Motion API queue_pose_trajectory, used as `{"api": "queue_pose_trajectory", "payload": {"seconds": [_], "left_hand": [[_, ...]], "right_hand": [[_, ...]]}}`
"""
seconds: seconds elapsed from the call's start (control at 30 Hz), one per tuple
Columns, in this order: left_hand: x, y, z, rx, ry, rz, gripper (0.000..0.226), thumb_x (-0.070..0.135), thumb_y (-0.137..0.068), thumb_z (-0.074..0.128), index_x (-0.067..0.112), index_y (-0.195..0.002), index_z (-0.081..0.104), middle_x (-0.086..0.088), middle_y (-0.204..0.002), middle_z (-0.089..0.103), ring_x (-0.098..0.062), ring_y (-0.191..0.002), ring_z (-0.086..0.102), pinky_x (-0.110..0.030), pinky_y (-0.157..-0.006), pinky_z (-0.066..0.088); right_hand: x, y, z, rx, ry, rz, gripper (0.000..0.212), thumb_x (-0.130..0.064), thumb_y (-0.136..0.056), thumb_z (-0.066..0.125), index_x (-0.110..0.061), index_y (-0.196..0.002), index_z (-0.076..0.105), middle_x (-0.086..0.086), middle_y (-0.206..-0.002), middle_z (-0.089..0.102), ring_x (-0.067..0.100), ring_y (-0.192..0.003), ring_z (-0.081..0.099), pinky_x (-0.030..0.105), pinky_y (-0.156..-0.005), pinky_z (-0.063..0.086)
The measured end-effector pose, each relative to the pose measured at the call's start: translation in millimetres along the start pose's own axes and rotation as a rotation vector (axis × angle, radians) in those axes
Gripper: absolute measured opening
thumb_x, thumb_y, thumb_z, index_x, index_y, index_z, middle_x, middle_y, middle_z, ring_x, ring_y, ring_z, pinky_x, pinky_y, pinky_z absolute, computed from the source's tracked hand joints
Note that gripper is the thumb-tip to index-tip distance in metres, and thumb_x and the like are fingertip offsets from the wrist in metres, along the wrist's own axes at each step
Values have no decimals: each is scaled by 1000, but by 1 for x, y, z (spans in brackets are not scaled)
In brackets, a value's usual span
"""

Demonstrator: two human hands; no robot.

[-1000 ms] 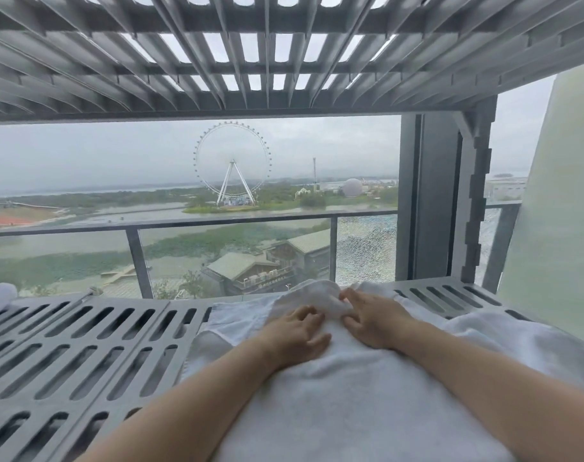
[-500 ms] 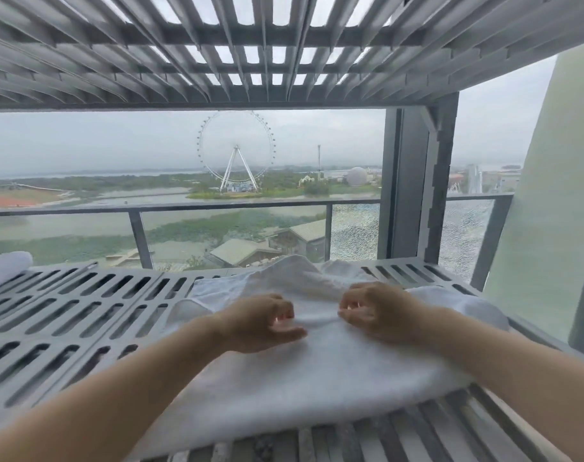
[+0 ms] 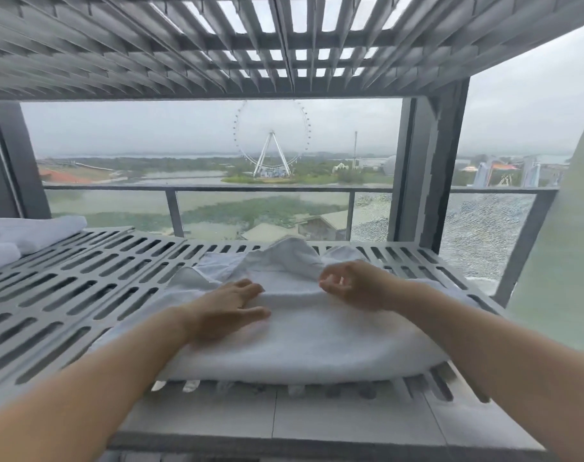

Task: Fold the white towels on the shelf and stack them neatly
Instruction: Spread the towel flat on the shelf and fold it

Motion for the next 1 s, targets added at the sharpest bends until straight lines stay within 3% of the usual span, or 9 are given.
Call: {"api": "queue_pose_trajectory", "payload": {"seconds": [0.1,0.17,0.3,0.47,0.57,0.67,0.77,0.83,1.0], "left_hand": [[10,-13,-7,-7,-6,-25,45,65,-86,21,28,-77,46,5,-85,46,-12,-80,46,-32,-77,35],[13,-28,-11,6,-54,-48,48,63,-89,20,26,-70,45,6,-80,47,-11,-75,45,-33,-74,36],[22,-67,-24,138,-164,-37,42,58,-91,31,26,-86,57,4,-96,54,-15,-87,52,-37,-84,47],[33,-119,-43,327,-161,83,38,51,-92,39,21,-99,61,0,-112,55,-19,-98,56,-36,-81,49],[31,-154,-46,344,-172,98,30,44,-92,45,20,-104,56,-4,-125,49,-23,-114,49,-37,-92,44],[24,-181,-35,210,-197,70,32,42,-91,47,20,-113,52,-4,-130,46,-23,-122,43,-39,-99,39],[17,-192,-22,116,-270,38,39,46,-90,44,16,-114,54,-6,-122,53,-26,-114,50,-38,-92,42],[13,-194,-18,99,-279,38,35,45,-89,45,16,-108,53,-6,-116,55,-27,-104,54,-37,-84,43],[13,-198,-28,204,-257,98,11,28,-92,46,18,-96,43,-9,-107,56,-25,-81,52,-33,-66,39]], "right_hand": [[7,-16,-5,16,-2,22,19,-37,-91,47,-33,-105,60,-4,-109,62,14,-93,56,34,-86,47],[13,-26,-7,39,5,28,19,-32,-92,46,-33,-104,60,-4,-108,62,13,-91,55,31,-83,44],[24,-49,-12,99,34,18,29,-12,-90,42,-28,-104,63,0,-104,63,12,-83,52,23,-75,37],[48,-84,-26,186,48,120,48,5,-85,38,-22,-122,52,0,-107,58,16,-95,53,27,-82,44],[67,-104,-27,144,46,184,46,-2,-87,44,-23,-128,46,0,-117,56,15,-96,51,27,-86,43],[84,-119,-7,-26,132,242,42,-22,-90,49,-24,-132,44,0,-131,52,20,-114,51,26,-90,37],[95,-124,7,-92,217,244,30,-30,-90,46,-18,-115,55,5,-122,58,26,-113,53,33,-92,42],[100,-121,0,-59,287,217,21,-29,-92,45,-15,-103,56,7,-110,60,25,-100,55,33,-81,43],[109,-114,-39,-6,517,179,21,-31,-99,34,-15,-101,48,7,-97,58,22,-83,50,31,-68,38]]}}
Point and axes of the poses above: each hand's wrist, its own y-axis away from the middle knuckle, its own z-axis out of the palm, x = y × z, the point moved 6 cm from there along -y, towards the middle knuckle
